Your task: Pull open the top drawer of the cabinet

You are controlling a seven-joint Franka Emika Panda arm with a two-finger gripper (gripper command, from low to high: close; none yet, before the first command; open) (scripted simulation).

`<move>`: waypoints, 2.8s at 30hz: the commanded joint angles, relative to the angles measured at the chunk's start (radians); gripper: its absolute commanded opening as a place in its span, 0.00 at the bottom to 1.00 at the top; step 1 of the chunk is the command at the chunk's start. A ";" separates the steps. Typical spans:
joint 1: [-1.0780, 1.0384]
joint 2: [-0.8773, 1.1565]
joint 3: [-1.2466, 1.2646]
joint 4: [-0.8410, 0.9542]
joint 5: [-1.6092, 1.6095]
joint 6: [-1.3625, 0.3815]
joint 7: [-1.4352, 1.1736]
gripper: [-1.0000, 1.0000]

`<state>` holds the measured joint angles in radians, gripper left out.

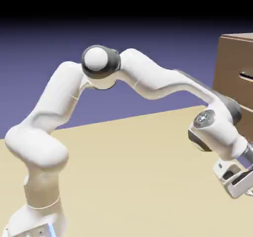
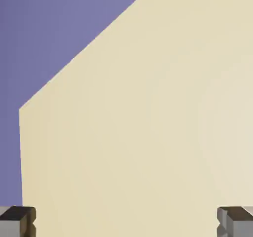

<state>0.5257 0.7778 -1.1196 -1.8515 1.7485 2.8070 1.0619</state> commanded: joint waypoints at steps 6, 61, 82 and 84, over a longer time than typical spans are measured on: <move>0.077 0.201 -0.167 0.143 0.261 -0.034 0.048 0.50; 0.450 0.903 -0.730 0.307 1.089 -0.263 0.225 0.00; 0.954 0.977 -0.718 -0.454 1.061 -0.522 0.154 0.00; 1.004 0.983 -0.720 -0.520 1.050 -0.538 0.150 0.00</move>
<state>1.5300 1.7610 -1.8393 -2.3715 2.8023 2.2696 1.2102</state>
